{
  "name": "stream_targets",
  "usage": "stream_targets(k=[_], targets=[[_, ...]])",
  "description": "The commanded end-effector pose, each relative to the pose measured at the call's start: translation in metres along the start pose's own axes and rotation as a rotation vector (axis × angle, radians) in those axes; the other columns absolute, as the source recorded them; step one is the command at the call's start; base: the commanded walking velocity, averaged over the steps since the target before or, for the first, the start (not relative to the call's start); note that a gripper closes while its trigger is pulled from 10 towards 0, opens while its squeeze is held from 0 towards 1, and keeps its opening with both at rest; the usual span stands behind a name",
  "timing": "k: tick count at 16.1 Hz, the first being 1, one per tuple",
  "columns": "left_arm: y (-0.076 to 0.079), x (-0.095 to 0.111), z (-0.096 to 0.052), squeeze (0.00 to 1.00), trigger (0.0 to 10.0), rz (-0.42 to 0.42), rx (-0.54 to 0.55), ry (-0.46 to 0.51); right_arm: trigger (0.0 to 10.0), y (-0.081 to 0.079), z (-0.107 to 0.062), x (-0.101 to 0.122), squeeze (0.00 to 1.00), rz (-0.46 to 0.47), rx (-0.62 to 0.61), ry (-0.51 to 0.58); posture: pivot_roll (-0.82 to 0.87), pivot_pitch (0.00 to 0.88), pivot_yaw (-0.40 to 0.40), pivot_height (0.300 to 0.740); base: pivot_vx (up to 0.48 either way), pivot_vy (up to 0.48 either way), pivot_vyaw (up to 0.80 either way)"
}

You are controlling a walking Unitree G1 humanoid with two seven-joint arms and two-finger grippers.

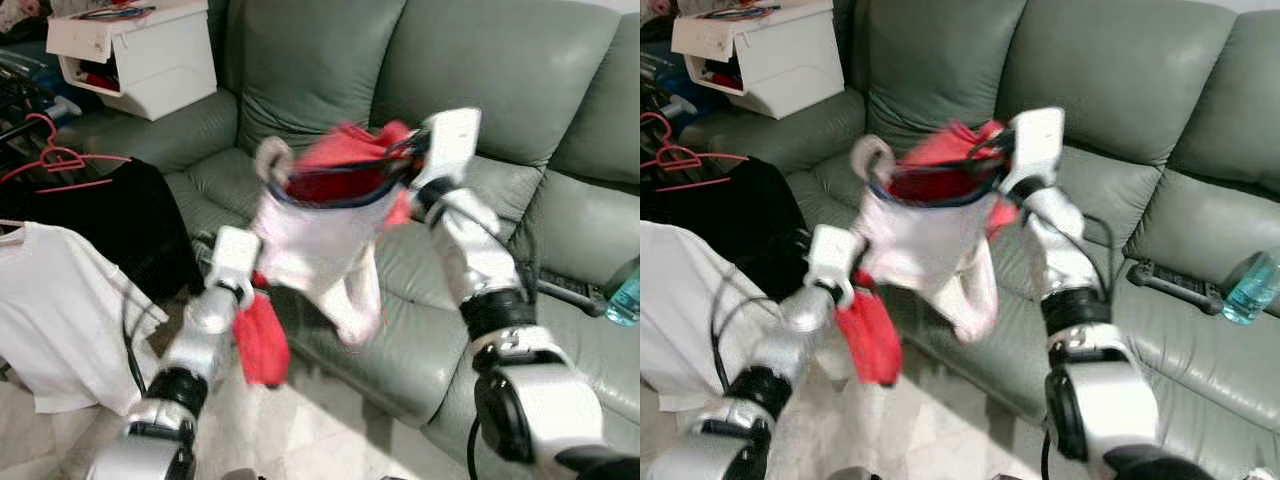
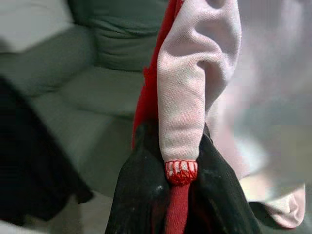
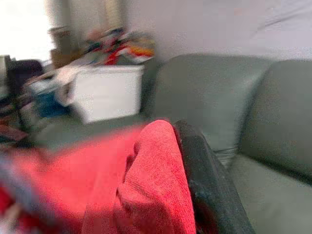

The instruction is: Hang hanger

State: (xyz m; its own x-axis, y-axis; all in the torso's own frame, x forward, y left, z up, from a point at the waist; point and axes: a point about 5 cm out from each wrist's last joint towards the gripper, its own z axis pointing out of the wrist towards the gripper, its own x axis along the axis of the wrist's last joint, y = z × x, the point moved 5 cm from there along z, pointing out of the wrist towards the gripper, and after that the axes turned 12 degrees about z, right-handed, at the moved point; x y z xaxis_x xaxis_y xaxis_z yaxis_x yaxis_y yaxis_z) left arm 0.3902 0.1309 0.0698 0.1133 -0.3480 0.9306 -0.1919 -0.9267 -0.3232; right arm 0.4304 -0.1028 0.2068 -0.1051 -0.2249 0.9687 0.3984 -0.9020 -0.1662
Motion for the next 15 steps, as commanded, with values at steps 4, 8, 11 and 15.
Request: stream_targets(k=[4, 8, 11, 15], targets=[[-0.058, -0.003, 0.001, 0.00, 0.0, -0.165, 0.283, -0.054, 5.5, -0.041, -0.028, -0.066, 0.00, -0.096, 0.264, -0.290, -0.07, 0.000, 0.028, 0.740, 0.000, 0.000, 0.00], [-0.071, 0.005, 0.000, 0.00, 0.0, -0.150, 0.314, -0.025, 10.0, -0.033, -0.065, -0.117, 0.73, -0.166, 0.190, -0.435, -0.07, 0.000, 0.026, 0.740, 0.000, 0.000, 0.00], [-0.079, 0.000, -0.003, 0.00, 0.0, -0.151, 0.341, -0.039, 10.0, -0.046, -0.086, -0.135, 1.00, -0.372, 0.301, -0.500, -0.07, 0.000, 0.027, 0.740, 0.000, 0.000, 0.00], [-0.079, 0.001, -0.003, 0.00, 0.0, -0.154, 0.331, -0.038, 10.0, -0.047, -0.086, -0.115, 1.00, -0.540, 0.301, -0.331, -0.07, 0.000, 0.027, 0.740, 0.000, 0.000, 0.00]])
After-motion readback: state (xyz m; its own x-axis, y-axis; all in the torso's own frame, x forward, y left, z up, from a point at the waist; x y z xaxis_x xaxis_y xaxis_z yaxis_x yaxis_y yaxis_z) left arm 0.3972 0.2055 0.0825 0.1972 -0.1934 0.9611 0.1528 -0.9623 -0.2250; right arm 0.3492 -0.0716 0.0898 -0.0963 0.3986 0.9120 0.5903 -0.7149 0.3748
